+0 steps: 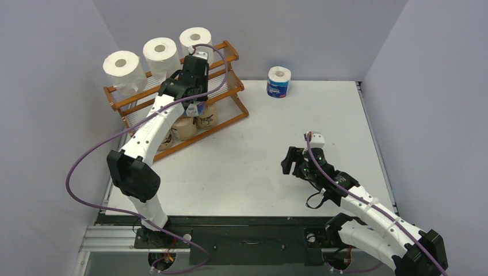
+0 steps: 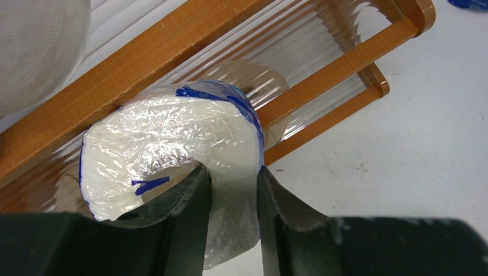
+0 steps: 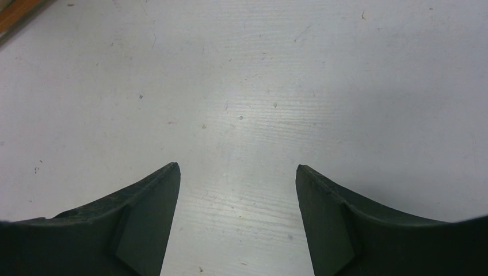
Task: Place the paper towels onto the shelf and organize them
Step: Place the paper towel on the shelf.
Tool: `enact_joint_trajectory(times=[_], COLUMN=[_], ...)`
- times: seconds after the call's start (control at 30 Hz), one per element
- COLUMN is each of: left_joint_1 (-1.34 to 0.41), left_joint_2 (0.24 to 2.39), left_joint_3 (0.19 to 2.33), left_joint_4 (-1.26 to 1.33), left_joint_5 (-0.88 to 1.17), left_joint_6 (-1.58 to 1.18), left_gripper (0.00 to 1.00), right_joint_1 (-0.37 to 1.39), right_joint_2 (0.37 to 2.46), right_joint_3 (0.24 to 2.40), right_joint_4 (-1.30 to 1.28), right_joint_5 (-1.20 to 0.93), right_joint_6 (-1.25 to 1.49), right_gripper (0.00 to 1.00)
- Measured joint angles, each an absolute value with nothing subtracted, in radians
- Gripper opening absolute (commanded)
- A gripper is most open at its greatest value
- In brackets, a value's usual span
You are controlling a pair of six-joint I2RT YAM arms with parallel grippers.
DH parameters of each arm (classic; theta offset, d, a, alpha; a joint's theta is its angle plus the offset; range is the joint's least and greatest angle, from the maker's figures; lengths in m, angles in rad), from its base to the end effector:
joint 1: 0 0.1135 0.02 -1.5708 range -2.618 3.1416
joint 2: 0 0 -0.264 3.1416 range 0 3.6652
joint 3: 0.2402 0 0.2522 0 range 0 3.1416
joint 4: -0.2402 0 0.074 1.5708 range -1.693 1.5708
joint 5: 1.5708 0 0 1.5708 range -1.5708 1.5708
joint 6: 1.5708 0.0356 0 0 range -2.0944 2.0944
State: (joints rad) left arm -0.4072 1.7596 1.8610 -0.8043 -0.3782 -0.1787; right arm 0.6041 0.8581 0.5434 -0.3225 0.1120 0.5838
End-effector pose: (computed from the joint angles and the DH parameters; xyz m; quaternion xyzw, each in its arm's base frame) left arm 0.3623 -0.1419 0.3881 0.0231 0.8943 0.0440 0.4446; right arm 0.1560 0.1028 0.2294 0.0161 0.8918 0.2100 0.4003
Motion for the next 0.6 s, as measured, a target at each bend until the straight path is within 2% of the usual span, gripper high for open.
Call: enact_joint_trajectory(times=[0.23,0.6], left_joint_1=[-0.403,-0.384], left_joint_2=[1.765,1.766], left_joint_3=[1.866,1.866], left_joint_4=[-0.804,-0.796], left_joint_5=[-0.382,-0.397], left_joint_6=[-0.178,-0.175], left_gripper=[0.34,0.49], right_joint_1=[0.604,0.604], right_joint_2=[0.858,0.86], right_joint_3=[0.543,0.543], right_joint_4=[-0.326,-0.327], right_joint_5=[0.112,0.112], right_joint_6=[0.584,0.583], right_gripper=[0.69,0.69])
